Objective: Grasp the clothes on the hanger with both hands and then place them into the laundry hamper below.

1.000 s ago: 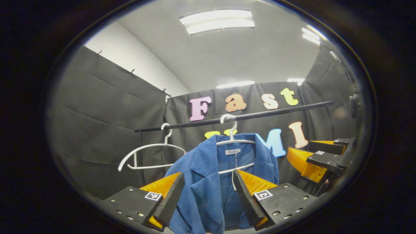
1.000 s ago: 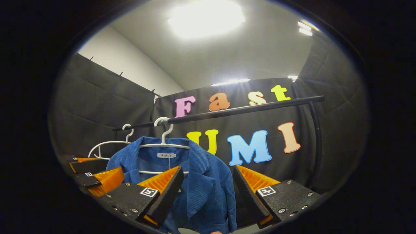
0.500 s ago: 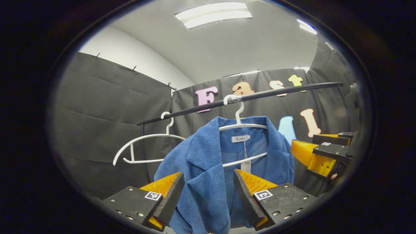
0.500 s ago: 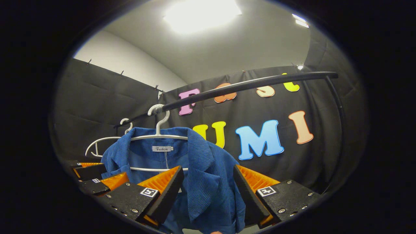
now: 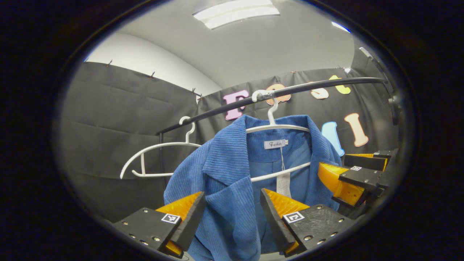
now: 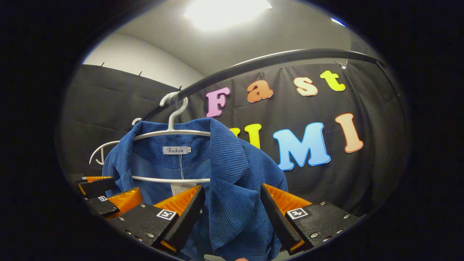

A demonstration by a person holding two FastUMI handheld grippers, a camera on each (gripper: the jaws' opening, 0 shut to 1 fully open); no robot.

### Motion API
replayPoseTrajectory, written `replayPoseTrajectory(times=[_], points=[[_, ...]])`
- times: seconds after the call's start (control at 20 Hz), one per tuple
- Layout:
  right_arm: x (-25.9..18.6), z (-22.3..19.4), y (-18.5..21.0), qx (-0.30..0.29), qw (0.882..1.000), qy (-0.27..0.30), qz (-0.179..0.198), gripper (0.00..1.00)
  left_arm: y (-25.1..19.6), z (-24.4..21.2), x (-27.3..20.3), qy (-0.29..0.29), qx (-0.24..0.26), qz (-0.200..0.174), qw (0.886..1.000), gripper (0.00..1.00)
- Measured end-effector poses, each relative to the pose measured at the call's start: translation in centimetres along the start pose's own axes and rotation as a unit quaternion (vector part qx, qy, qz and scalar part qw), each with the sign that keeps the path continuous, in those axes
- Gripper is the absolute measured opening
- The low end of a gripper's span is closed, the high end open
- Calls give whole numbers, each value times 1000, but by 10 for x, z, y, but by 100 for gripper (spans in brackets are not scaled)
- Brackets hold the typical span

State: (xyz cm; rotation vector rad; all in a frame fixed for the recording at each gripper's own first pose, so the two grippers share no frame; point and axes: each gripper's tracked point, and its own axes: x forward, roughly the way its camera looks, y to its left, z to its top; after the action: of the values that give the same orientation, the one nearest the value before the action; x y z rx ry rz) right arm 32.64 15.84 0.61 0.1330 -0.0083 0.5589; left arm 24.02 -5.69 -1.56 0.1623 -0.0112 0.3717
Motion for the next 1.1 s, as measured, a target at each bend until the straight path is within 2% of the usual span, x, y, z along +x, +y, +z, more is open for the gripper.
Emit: replayPoseTrajectory(times=[0.2,0.45,0.55,0.6,0.65,0.7,0.75,0.8,0.85,0.9,1.0,1.1], points=[[16,-20,1,3,1000,21,-1,95,-1,-7,7,4,5,7,1000,87],[28,-25,2,-6,1000,20,-13,94,2,-8,15,-3,8,23,1000,87],[31,-27,3,-12,1000,24,-17,89,5,-10,16,-1,18,29,999,84],[32,-27,5,-12,999,27,-15,79,9,-9,15,-2,22,35,999,84],[32,-28,7,-13,999,29,-13,72,9,-9,15,0,21,32,999,73],[32,-26,8,-17,999,30,-13,51,9,-9,15,0,18,28,999,63],[31,-25,5,-24,999,28,-17,43,11,-7,13,-2,18,25,1000,63],[30,-22,4,-29,999,24,-22,27,10,-8,15,1,12,18,1000,44],[29,-19,3,-29,999,18,-21,16,9,-10,12,5,10,13,1000,25],[29,-15,7,-24,1000,12,-9,6,10,-10,12,5,10,12,1000,25],[29,-6,4,-27,1000,-2,-3,2,10,-4,16,-2,9,10,1000,13],[27,10,-4,-36,999,-27,-11,4,5,4,9,-5,12,3,1000,1]])
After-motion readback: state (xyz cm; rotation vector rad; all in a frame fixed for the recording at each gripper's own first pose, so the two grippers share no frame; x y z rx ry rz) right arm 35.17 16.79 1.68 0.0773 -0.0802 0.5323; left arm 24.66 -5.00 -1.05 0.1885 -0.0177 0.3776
